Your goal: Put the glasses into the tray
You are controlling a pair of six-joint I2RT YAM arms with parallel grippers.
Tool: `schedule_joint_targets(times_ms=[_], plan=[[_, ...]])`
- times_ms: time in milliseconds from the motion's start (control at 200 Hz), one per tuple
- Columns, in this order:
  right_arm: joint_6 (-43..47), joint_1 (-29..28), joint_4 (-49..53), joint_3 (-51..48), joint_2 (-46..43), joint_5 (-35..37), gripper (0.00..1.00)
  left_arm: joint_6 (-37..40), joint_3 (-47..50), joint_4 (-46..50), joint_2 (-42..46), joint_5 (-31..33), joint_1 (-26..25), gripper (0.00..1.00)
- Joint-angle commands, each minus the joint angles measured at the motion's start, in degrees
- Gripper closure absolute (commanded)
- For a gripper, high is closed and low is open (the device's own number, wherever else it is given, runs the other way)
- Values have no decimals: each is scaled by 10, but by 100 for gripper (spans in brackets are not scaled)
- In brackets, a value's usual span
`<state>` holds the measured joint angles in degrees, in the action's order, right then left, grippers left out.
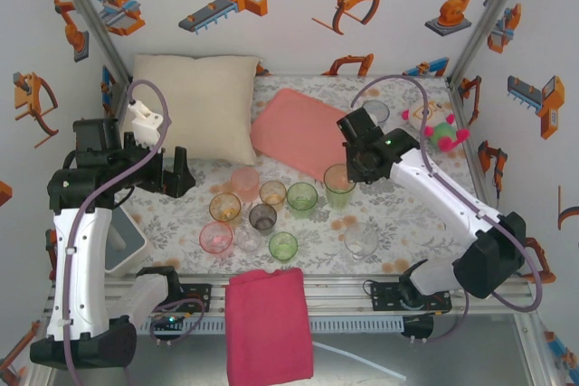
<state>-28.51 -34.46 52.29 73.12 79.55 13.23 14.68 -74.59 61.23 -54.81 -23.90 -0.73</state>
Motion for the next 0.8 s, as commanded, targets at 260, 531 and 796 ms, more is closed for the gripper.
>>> schedule_joint_targets(times_ms=[260,531,796], plan=[[27,77,12,72,2,12,100,1,8,4,9,-21,-3,3],[44,143,-31,123,74,-12,100,-2,0,3,-2,-19,-3,3],[41,162,-58,166,155,-14,100,-3,-1,-1,-6,-11,-3,3]])
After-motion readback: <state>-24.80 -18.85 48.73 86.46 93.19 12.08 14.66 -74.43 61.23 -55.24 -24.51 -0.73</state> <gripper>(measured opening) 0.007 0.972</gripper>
